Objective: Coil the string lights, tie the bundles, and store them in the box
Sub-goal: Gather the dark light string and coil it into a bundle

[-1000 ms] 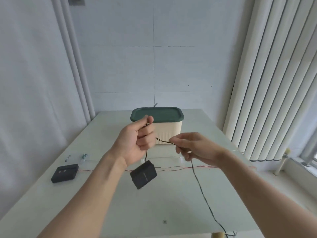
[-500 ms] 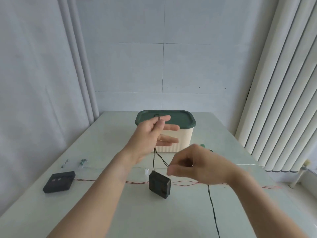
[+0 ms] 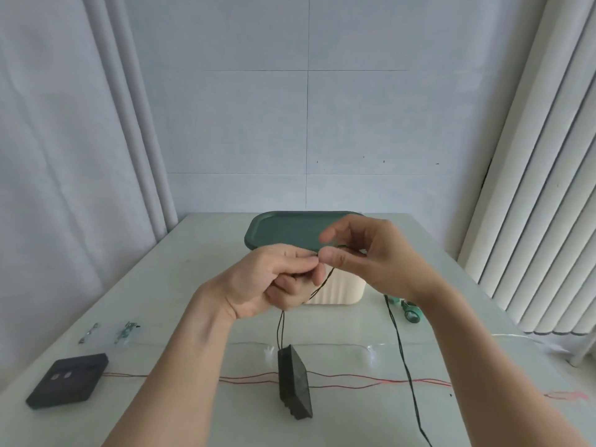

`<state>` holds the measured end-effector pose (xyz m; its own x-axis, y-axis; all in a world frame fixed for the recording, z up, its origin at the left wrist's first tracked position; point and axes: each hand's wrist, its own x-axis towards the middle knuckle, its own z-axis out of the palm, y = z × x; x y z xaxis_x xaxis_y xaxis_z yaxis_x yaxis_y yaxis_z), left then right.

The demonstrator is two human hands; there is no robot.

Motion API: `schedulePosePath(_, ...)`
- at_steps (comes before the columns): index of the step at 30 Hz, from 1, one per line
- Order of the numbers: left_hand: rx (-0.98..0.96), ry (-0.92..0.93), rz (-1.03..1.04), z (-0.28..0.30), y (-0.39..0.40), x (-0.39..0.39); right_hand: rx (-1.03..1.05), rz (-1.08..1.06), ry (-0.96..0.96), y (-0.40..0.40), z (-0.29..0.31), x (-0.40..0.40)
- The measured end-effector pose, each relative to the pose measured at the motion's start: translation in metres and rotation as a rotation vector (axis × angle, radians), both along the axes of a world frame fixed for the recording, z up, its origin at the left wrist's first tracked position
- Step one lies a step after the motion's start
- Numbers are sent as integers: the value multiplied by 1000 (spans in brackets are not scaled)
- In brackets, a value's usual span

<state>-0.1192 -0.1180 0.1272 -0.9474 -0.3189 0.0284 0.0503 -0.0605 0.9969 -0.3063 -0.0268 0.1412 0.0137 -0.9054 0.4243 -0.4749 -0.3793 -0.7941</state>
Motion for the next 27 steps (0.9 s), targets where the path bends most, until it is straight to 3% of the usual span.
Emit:
schedulePosePath(3, 80, 130, -22, -14, -1, -3, 73, 47, 58, 0, 2, 1)
schedulePosePath(10, 198, 204, 109, -24, 18, -15, -121, -266, 92, -10, -6, 4)
schedulePosePath(14, 173, 167, 36, -16, 7, -15, -174, -359, -14, -7, 1, -1)
schedulePosePath(19, 42, 127, -85, -6, -11, -23, -138, -465, 14, -11, -2, -3)
schedulePosePath(24, 4, 141, -36, -7, -10, -37, 28, -221, 6, -12, -3, -4)
schedulePosePath(27, -22, 125, 62, -7, -13, -37, -38, -220, 6, -9, 2, -9)
